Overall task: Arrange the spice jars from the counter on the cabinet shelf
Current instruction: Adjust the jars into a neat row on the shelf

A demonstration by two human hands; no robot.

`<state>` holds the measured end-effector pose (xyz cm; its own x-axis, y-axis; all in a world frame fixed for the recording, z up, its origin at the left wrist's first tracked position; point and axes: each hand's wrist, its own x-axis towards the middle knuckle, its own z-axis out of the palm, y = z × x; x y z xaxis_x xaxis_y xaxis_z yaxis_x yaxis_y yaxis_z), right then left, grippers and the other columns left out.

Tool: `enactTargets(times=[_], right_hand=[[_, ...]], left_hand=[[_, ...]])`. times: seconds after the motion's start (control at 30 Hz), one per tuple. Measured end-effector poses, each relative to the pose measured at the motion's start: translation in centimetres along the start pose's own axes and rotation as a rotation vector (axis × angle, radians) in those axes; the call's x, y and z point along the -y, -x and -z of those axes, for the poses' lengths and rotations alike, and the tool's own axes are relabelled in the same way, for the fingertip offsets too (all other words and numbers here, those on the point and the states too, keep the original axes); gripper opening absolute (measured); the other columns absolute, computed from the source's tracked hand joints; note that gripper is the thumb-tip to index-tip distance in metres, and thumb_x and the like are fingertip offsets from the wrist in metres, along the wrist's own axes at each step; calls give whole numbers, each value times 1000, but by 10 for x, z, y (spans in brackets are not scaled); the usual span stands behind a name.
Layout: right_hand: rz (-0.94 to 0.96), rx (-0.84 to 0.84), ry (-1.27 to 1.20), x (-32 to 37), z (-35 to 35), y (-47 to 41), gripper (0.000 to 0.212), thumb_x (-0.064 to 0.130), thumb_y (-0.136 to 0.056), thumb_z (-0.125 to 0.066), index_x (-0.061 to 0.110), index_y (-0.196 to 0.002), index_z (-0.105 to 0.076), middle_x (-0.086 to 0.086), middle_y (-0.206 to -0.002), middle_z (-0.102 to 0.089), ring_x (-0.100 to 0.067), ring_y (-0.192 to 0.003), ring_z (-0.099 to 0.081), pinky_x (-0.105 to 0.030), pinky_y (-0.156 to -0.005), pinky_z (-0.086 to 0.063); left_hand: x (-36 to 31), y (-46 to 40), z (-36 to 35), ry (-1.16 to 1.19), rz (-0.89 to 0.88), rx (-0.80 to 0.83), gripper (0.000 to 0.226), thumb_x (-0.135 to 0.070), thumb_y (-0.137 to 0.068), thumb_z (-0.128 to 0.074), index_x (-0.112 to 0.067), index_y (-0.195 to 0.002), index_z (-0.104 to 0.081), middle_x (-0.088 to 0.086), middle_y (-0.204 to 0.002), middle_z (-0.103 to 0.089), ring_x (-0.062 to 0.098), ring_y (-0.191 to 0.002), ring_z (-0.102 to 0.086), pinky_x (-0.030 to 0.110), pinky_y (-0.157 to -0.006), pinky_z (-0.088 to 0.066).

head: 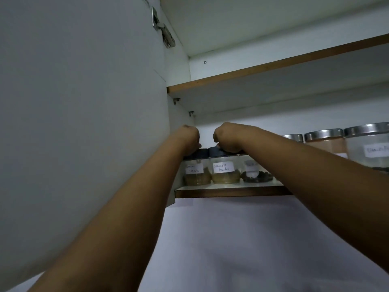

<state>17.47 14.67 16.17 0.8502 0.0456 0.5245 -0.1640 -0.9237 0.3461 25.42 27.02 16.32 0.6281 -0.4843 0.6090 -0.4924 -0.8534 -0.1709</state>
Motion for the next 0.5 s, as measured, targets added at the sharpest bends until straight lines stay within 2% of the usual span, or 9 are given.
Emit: enactTargets(times=[0.1, 0.17, 0.23, 0.3, 0.43, 0.5], right_hand=[[27, 76, 77, 7, -6, -18, 15, 16, -98, -52, 6, -102, -62, -10, -101, -62, -26, -92, -58, -26, -68, -42], [5, 96, 144, 10, -9, -30, 10, 14, -95, -55, 8, -87, -56, -5, -83, -55, -23, -83, -51, -25, -55, -36], [-33, 117, 228, 12, -13, -38, 8, 12, -93, -59, 8, -100, -60, -4, -92, -58, -21, -85, -51, -23, -56, -38], [-54, 141, 271, 8, -20, -51, 27, 10, -92, -60, 7, -119, -61, -5, -116, -62, -20, -92, -55, -24, -68, -41], [-88, 232, 291, -4, -35, -82, 32, 13, -93, -60, 10, -125, -62, -6, -126, -60, -19, -89, -51, -26, -74, -43], [-109, 292, 295, -9, -44, -98, 33, 14, -93, -60, 10, -125, -63, -7, -126, -59, -20, -90, -52, -29, -81, -46]], left_hand=[[2, -18, -17, -13, 18, 34, 30, -21, -92, -65, -4, -116, -67, 15, -116, -65, 28, -105, -61, 32, -86, -49], [4, -30, -21, -8, 23, 58, 32, -21, -89, -69, -5, -116, -68, 13, -115, -67, 27, -104, -62, 33, -89, -51], [4, -42, -23, -15, 23, 92, 34, -23, -88, -71, -6, -117, -68, 12, -117, -66, 27, -107, -62, 35, -94, -51], [3, -54, -27, -24, 15, 129, 36, -23, -88, -70, -8, -120, -67, 10, -120, -65, 26, -110, -61, 35, -98, -50], [-2, -79, -46, -98, -14, 180, 37, -27, -91, -66, -10, -124, -65, 8, -123, -64, 24, -112, -60, 31, -98, -49], [-9, -93, -52, -135, -3, 211, 39, -29, -92, -66, -10, -125, -63, 6, -110, -64, 22, -102, -59, 28, -93, -47]])
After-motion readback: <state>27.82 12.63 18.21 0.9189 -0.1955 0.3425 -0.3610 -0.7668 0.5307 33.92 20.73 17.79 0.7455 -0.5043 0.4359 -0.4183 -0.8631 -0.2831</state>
